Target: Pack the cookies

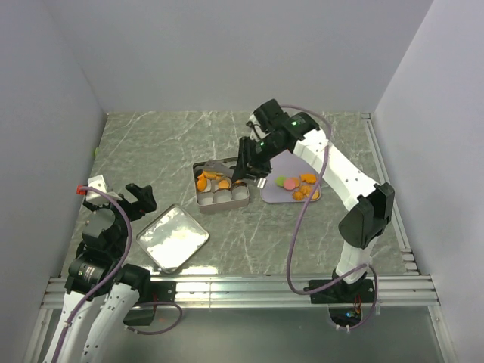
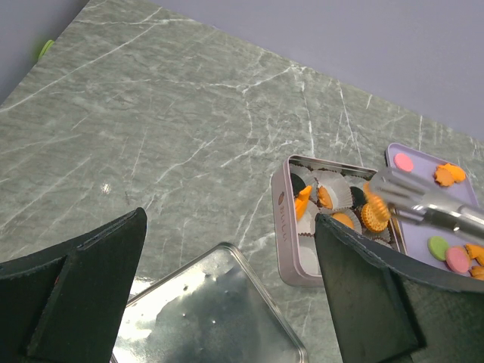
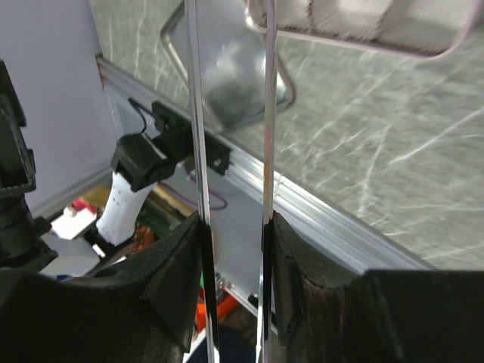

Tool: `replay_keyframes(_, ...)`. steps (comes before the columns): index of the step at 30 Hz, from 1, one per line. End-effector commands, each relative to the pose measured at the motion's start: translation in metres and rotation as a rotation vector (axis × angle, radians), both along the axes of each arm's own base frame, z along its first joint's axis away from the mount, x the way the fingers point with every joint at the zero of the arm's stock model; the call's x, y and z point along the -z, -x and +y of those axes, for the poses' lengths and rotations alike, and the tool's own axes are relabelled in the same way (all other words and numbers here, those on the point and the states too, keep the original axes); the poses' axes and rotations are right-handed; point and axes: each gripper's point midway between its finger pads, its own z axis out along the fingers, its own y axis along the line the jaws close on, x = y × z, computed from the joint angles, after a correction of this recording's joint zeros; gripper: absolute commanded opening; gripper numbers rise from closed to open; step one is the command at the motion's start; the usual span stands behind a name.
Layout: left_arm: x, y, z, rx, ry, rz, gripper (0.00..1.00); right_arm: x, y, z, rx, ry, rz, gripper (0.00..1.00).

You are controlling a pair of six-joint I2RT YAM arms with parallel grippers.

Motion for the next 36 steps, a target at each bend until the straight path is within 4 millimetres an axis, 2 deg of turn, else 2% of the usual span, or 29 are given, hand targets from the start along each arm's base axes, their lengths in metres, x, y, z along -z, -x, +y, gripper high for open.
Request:
replay_keyframes(1, -0.011, 0.000, -0.001, 0.001, 0.018, -0.040, 0.99, -0.016, 0.010, 0.021, -0.028, -0.091, -0.027, 0.33)
replay_keyframes(6, -0.011, 0.000, -0.002, 0.010, 0.018, -0.041, 0.99, 0.001, 0.025, 0.041, -0.062, -0.072, 0.002, 0.33)
replay_keyframes(10, -0.010, -0.001, -0.002, 0.010, 0.017, -0.037, 1.00, 0.018, 0.033, 0.047, -0.072, -0.037, 0.027, 0.33)
replay_keyframes(19, -0.011, -0.001, -0.002, 0.008, 0.019, -0.042, 1.00, 0.046, 0.041, 0.044, -0.072, 0.042, 0.049, 0.32)
replay_keyframes(27, -0.012, 0.000, -0.004, 0.021, 0.018, -0.045, 1.00, 0.057, 0.037, 0.043, -0.037, 0.064, 0.055, 0.34)
replay_keyframes(36, -0.013, 0.001, -0.005, 0.027, 0.018, -0.051, 0.99, 0.055, 0.025, 0.054, -0.019, 0.059, 0.051, 0.44)
